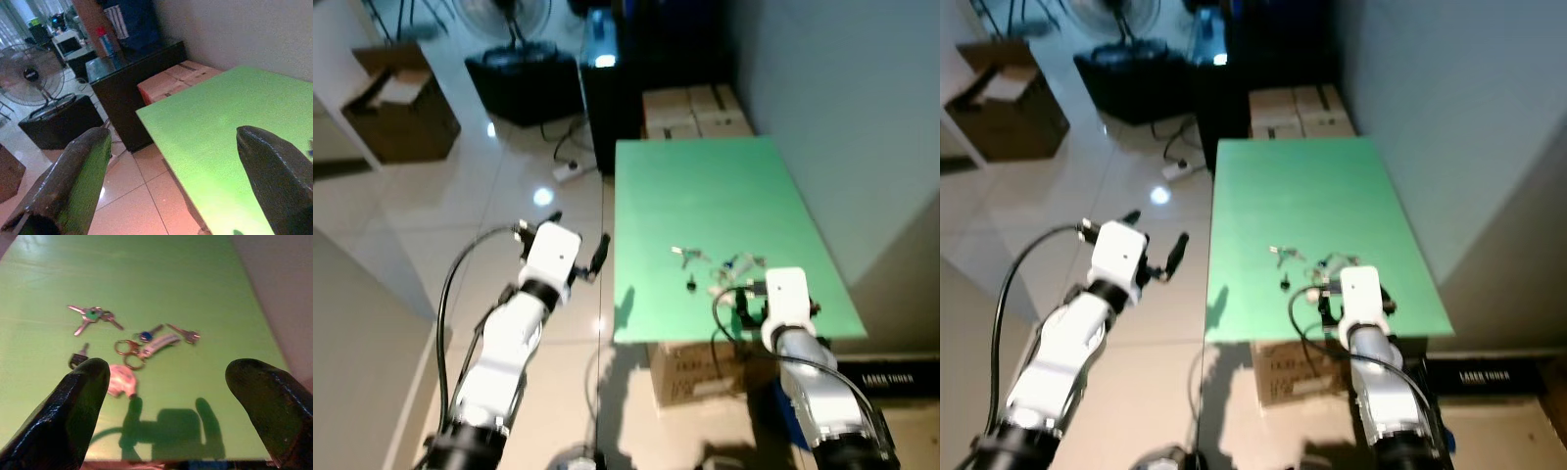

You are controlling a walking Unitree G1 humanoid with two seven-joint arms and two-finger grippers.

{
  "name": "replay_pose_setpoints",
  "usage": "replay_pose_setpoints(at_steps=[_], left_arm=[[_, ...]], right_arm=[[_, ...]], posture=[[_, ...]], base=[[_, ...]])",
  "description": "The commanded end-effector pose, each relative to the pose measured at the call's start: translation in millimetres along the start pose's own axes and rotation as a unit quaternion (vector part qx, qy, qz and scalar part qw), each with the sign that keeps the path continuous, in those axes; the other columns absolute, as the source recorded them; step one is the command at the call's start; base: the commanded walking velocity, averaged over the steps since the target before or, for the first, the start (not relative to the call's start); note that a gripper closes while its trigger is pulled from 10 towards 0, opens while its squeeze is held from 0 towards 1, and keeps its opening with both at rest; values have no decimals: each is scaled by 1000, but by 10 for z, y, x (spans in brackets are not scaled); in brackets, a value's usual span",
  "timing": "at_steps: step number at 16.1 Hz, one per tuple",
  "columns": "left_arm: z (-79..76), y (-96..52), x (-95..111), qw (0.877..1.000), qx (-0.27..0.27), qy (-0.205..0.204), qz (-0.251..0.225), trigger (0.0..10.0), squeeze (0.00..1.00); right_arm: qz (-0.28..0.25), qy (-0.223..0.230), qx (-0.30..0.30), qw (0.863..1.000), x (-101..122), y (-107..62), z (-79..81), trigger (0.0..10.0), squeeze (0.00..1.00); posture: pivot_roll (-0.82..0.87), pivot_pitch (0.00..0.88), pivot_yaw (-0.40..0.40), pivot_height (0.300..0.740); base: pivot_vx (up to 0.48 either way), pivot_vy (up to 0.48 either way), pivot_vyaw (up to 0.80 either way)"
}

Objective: Hang keys on a hook

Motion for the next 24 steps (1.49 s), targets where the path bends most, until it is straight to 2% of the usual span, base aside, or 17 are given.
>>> replay_pose_setpoints(at_steps=[1,3,9,10,11,12,14,15,16,18,21,22,23,24], left_arm=[[69,-21,-3,1000,8,1,4,10000,0],[63,-15,-4,1000,7,0,4,10000,0],[104,-51,-74,1000,10,-4,21,10000,0],[101,-56,-87,1000,8,-7,24,10000,0],[96,-71,-139,999,10,-32,38,10000,0],[135,-87,-216,996,29,-57,57,10000,0],[214,-101,-365,990,62,-76,97,10000,0],[263,-120,-525,985,81,-56,140,10000,0],[347,-146,-618,981,111,-28,158,10000,0],[413,-197,-732,976,135,-55,163,10000,0],[473,-278,-779,972,168,-59,151,10000,0],[422,-320,-800,973,157,-85,144,10000,0],[357,-340,-777,978,132,-93,131,10000,0],[273,-357,-764,984,86,-87,131,10000,0]], right_arm=[[-9,3,10,1000,71,8,80,10000,0],[-7,18,17,1000,61,7,100,10000,0],[-13,13,21,1000,94,3,122,10000,0],[-15,16,21,1000,100,3,124,10000,0],[-19,23,21,999,118,6,125,10000,0],[-21,26,19,999,132,9,122,10000,0],[-23,33,14,999,155,16,107,10000,0],[-33,39,-1,999,209,20,61,10000,0],[-37,56,-20,998,256,21,-11,10000,0],[-23,92,-61,994,259,-2,-142,10000,0],[-25,120,-67,990,273,-39,-173,10000,0],[-29,84,-37,995,258,-40,-98,10000,0],[-29,49,-11,998,226,-33,-24,10000,0],[-19,38,14,999,171,-24,54,10000,0]], posture=[[-85,92,83,740],[-85,92,83,740],[-84,94,79,740],[-84,94,79,740],[-77,94,75,740],[-77,94,75,740],[-73,89,66,740],[-72,88,63,740],[-70,87,56,740],[-74,81,42,740],[-81,82,18,740],[-81,82,7,740],[-80,86,1,740],[-75,87,-4,740]], base=[[319,0,0],[315,0,-313],[102,0,-131],[0,0,0],[0,0,0],[0,0,0],[0,0,0],[0,0,0],[0,0,0],[0,0,0],[0,0,0],[0,0,0],[0,0,0],[0,0,0]])
Point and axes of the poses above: a point about 5 cm out from each wrist's last joint towards the gripper, its own y axis pointing out of the wrist towards the gripper, its own x axis along the axis of the wrist's last joint, z = x × y, the point moved 5 cm from there along y, pointing out of the wrist towards the gripper, and after that the axes turned 15 degrees about -y, right-handed, at the moved point
